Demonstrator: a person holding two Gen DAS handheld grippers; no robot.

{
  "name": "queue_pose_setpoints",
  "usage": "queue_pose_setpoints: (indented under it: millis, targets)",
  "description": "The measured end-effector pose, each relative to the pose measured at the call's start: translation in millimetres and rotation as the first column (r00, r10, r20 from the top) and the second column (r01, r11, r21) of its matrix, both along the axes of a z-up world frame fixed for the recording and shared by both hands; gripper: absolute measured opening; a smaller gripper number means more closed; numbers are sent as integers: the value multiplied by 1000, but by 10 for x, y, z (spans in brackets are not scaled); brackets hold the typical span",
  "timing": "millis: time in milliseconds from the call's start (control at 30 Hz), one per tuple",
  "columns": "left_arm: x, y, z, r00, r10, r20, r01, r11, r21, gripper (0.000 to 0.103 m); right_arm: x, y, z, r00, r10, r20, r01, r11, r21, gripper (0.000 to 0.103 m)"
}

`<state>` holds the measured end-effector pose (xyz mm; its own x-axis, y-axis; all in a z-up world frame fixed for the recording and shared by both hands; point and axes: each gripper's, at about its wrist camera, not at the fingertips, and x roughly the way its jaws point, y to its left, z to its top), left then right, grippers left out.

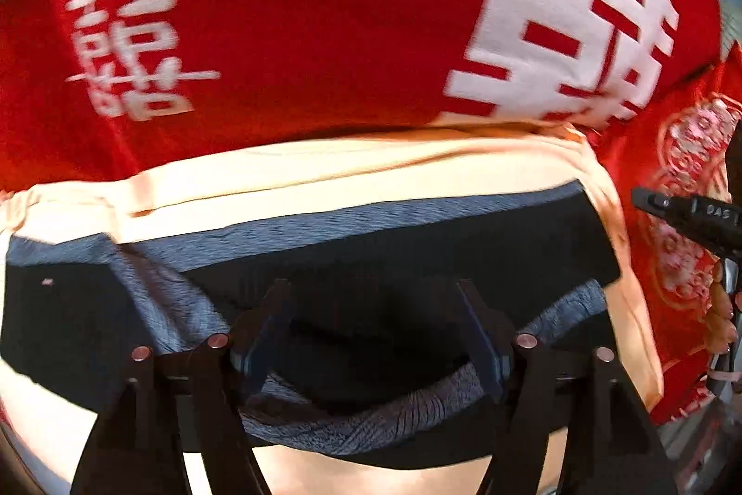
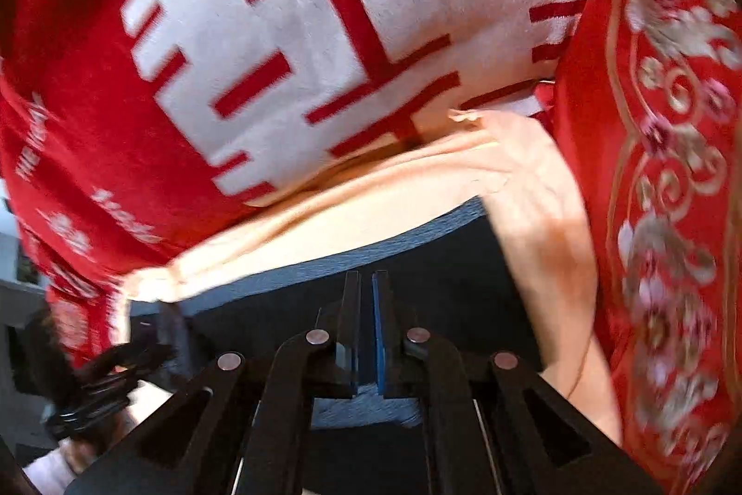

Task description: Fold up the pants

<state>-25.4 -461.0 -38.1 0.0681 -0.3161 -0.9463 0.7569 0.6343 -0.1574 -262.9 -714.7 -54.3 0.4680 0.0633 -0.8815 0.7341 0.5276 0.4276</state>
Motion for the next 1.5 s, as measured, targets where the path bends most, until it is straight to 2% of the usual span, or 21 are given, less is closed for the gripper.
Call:
queue_pose_setpoints:
  millis: [33, 67, 133, 300, 433, 533, 567, 667, 833, 933, 1033, 1067, 1100, 1133, 1167, 1267, 1367, 1500]
  targets:
    - [-5, 51, -18, 1000, -3, -2, 3, 1000, 11, 71, 10, 14, -48, 1000, 23, -10, -23, 1000, 12, 9]
    - [-20, 89, -52, 1000, -1, 0, 1, 999, 32, 71, 10, 62, -119, 998, 63, -28, -62, 997, 38, 23]
    - [-68, 195, -104, 1000, 9, -5, -9, 998, 61, 71, -22, 210, -239, 988, 131, -87, -127, 990, 55, 34]
    - [-227, 508, -208, 997, 58, -45, -54, 994, 100, 71, -299, 453, -504, 973, 211, -90, -198, 971, 131, 34]
    - [-336, 695, -365, 991, 107, -74, -95, 984, 150, 71, -311, 518, -690, 966, 248, -72, -232, 957, 174, 33]
    - [-362, 748, -466, 982, 151, -110, -131, 977, 171, 71, -205, 559, -751, 955, 282, -94, -264, 950, 170, 8]
    - [-370, 747, -454, 983, 150, -106, -131, 977, 171, 71, -172, 560, -699, 955, 279, -100, -263, 953, 146, 8]
    - [-353, 681, -368, 988, 135, -79, -121, 980, 155, 71, -147, 395, -409, 976, 214, -49, -211, 976, 61, 8]
    - [-184, 558, -240, 989, 143, -31, -138, 984, 116, 71, -28, -156, -177, 993, 106, -49, -109, 992, -60, 8]
    - [-80, 478, -285, 987, 162, -4, -160, 980, 118, 71, 55, -419, -284, 997, 44, -60, -48, 996, -76, 8]
    - [-11, 380, -398, 986, 162, 35, -166, 976, 139, 71, 121, -550, -566, 990, 35, -139, -49, 994, -98, 11]
    - [5, 352, -437, 986, 160, 39, -164, 976, 145, 71, 147, -572, -631, 986, 32, -165, -52, 991, -120, 16]
    - [25, 325, -470, 986, 159, 39, -163, 975, 149, 71, 139, -592, -665, 985, 24, -174, -45, 992, -121, 23]
    - [39, 288, -508, 987, 157, 40, -161, 975, 153, 71, 107, -619, -676, 983, 2, -183, -21, 994, -104, 39]
    - [46, 264, -524, 987, 154, 41, -159, 975, 153, 71, 69, -629, -648, 984, -17, -175, 1, 996, -88, 50]
    - [60, 193, -545, 988, 148, 46, -153, 977, 150, 71, -100, -533, -382, 991, -38, -127, 26, 995, -93, 53]
    - [93, 128, -586, 987, 154, 41, -158, 975, 155, 71, -363, -263, -178, 988, -50, -143, 36, 994, -99, 53]
    - [122, 72, -702, 987, 144, 65, -154, 971, 182, 71, -814, 119, -364, 978, -132, -160, 139, 990, 32, 52]
